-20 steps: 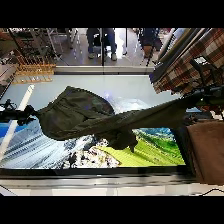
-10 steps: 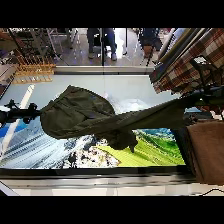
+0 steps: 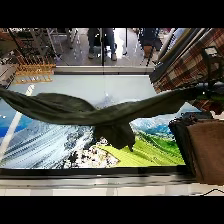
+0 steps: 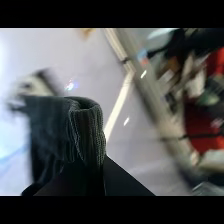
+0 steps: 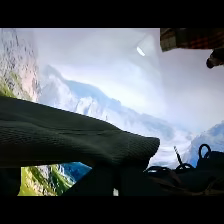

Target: Fold the clothes and pants, and hang the long-sleeved shirts on hangers.

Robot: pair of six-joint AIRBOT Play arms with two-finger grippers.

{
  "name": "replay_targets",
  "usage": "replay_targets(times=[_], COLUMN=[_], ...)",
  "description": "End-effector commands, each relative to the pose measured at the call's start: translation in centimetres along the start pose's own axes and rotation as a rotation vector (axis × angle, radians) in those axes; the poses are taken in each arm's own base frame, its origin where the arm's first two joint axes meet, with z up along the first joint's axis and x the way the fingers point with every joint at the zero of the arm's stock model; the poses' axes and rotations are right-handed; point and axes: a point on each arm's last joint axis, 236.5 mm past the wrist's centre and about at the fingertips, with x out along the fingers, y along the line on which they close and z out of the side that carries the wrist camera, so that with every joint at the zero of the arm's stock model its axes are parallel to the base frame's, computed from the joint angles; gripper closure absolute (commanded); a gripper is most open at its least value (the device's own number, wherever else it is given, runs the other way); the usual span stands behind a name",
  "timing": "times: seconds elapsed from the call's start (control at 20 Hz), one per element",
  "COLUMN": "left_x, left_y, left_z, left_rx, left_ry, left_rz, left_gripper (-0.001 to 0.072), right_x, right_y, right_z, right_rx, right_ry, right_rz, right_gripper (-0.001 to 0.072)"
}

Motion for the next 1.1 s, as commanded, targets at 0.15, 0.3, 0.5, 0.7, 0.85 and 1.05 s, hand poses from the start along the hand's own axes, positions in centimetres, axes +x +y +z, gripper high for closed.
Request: replay_targets(times=[0.15,0.3,0.5,0.7,0.85,1.05], left_x=[-25.3,-39.5,-51.6,-51.0,-41.2,-27.7], left_y=[-20.4,-25.5,-25.5,-22.5,-17.3,-7.2], left_z=[12.0,13.7,13.0,14.6,16.4,13.8], left_rx=[-0.2,-0.328,-0.33,-0.101,-0.036,-0.004], left_ry=[-0.538,-0.734,-0.933,-1.118,-0.995,-0.66], left_rz=[-0.77,-1.231,-1.498,-1.124,-0.655,-0.129], left_gripper=[0.0687,0.0687,0.0687,0.0688,0.0687,0.0687], right_x=[-11.7,-22.8,-36.8,-40.5,-32.4,-18.7], right_y=[-2.9,-3.3,-3.6,-4.1,-4.7,2.1], right_z=[10.2,13.8,13.9,11.6,8.3,1.0], right_rx=[0.018,-0.022,-0.098,-0.162,-0.146,-0.093], right_ry=[-0.534,-0.833,-1.069,-1.017,-0.689,-0.163], right_rz=[-0.188,-0.298,-0.487,-0.6,-0.505,-0.046], right_gripper=[0.0689,0.069,0.069,0.069,0.069,0.0689])
